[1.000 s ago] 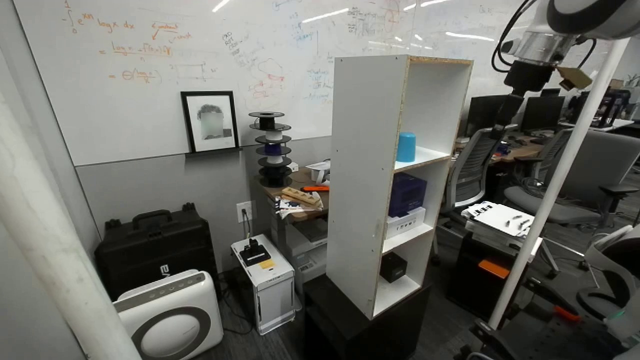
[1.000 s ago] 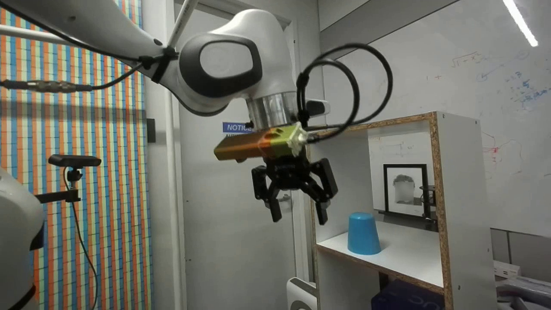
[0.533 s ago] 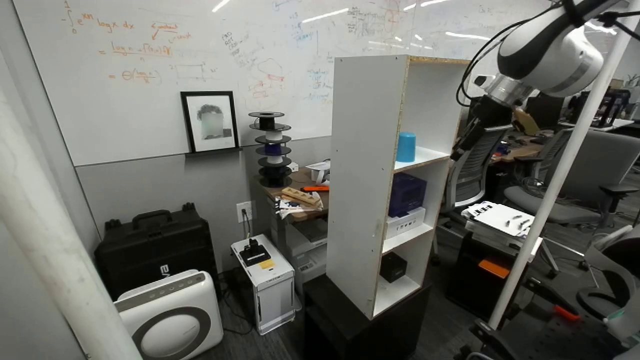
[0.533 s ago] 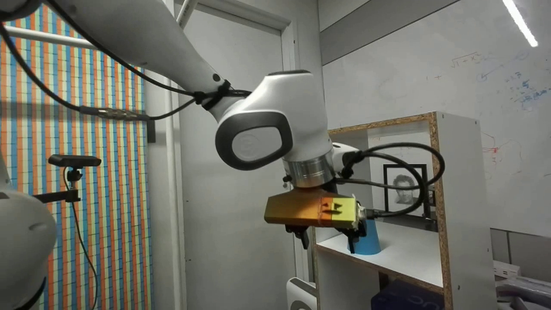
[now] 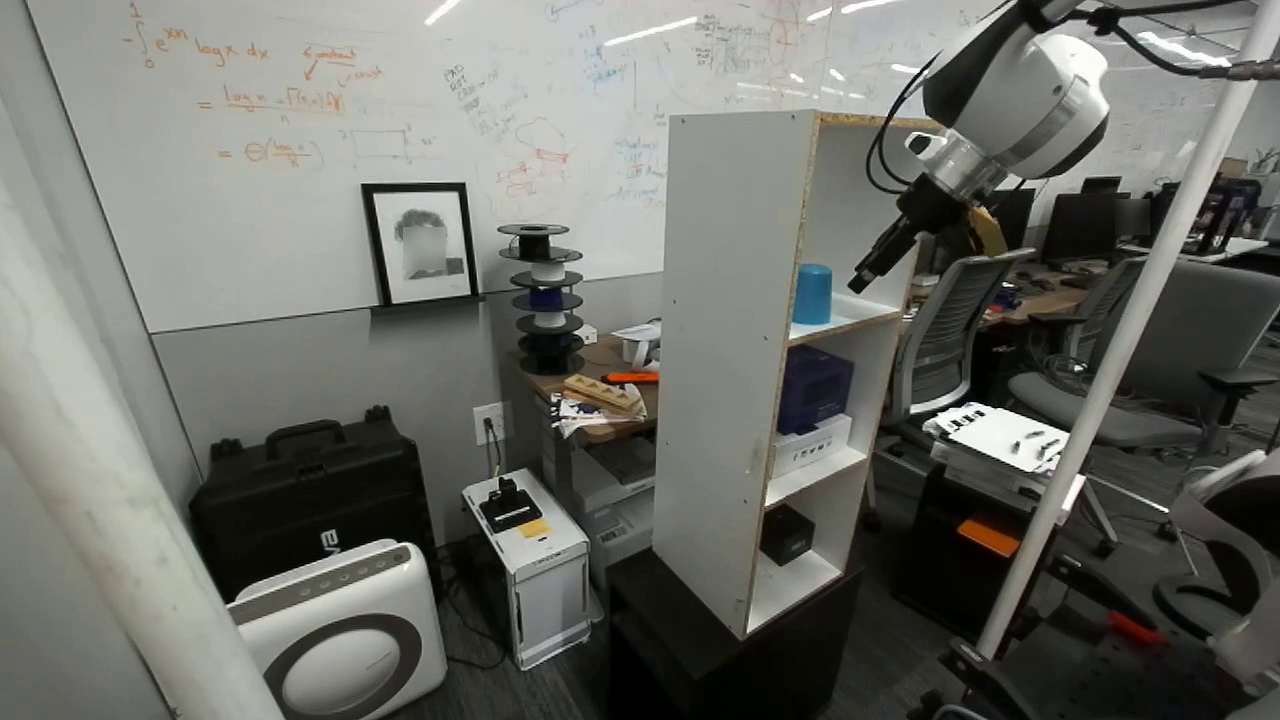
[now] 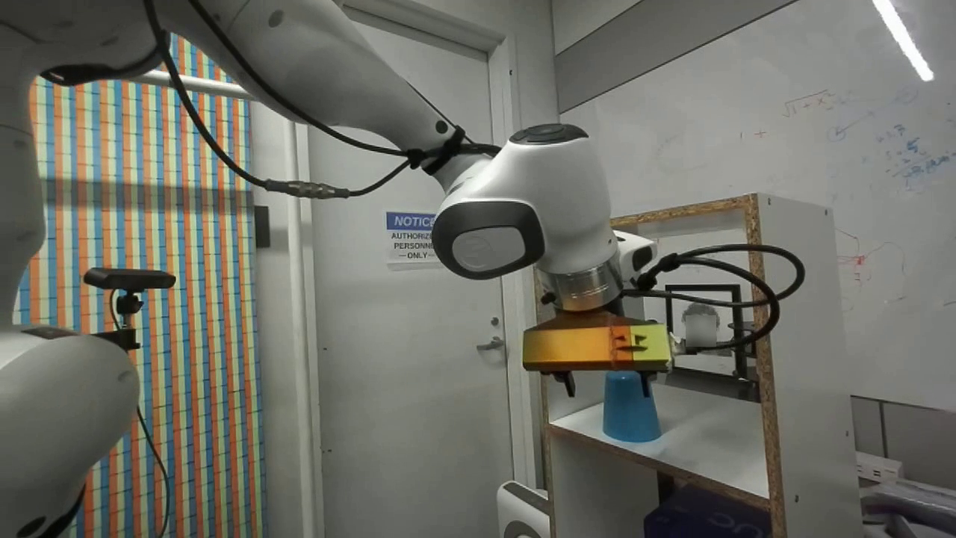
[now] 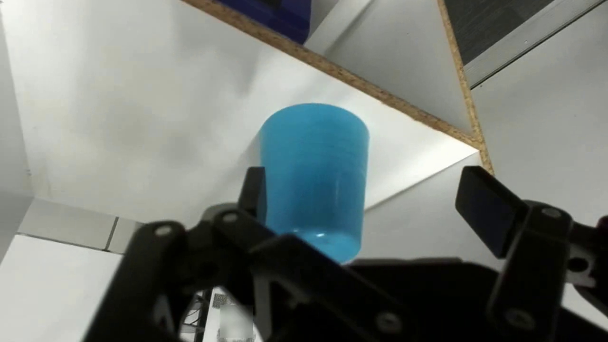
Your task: Put the blue cup on top of the cabinet
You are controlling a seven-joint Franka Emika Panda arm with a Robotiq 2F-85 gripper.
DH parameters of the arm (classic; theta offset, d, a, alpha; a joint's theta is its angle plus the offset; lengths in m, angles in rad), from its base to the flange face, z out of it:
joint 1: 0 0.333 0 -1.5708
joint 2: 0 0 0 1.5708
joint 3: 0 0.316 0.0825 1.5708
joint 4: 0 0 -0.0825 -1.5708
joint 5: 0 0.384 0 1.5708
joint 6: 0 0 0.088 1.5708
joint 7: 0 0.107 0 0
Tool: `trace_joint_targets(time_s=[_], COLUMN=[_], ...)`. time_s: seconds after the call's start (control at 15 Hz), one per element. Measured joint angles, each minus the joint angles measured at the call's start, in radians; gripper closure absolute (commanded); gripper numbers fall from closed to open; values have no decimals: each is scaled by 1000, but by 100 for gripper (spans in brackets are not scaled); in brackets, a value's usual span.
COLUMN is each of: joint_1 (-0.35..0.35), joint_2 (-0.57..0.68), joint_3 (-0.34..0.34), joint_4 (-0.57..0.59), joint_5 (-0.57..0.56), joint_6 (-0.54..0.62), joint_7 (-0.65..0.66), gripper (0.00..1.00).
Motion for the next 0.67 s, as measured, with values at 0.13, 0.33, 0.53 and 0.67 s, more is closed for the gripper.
trace_joint_targets(time_s=[0.13,0.33,0.53,0.67], joint_1=[18,33,27,3], joint_2=[37,102,193,270], joint_3=[-20,-19,-6,9], joint_4=[19,44,90,132], joint_5=[149,384,602,716], joint_6=[0,-7,-31,-67], joint_7=[-88,-222,-345,-400], gripper=[0,0,0,0])
